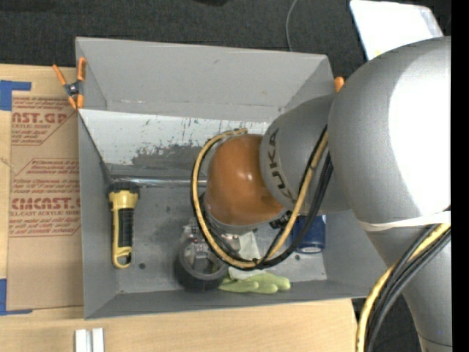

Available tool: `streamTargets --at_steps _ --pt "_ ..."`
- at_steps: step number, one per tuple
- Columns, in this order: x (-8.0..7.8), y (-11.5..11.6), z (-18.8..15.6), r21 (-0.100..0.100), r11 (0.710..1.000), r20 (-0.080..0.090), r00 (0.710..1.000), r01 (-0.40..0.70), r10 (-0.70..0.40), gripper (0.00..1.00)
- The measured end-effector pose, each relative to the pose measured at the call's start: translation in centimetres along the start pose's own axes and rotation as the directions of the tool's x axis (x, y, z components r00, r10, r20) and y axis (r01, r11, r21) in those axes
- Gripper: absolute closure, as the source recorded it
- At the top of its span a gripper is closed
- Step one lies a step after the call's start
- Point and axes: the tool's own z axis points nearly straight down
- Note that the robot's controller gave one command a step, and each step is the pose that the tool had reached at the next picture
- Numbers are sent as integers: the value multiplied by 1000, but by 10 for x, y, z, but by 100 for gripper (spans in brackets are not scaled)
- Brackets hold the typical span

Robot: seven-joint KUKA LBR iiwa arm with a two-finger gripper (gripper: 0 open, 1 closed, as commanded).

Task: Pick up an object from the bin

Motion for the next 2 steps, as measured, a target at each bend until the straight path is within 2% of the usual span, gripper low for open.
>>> streamTargets --at_steps 2 --pt "1 0 -19 0 1000 -4 1000 0 0 100"
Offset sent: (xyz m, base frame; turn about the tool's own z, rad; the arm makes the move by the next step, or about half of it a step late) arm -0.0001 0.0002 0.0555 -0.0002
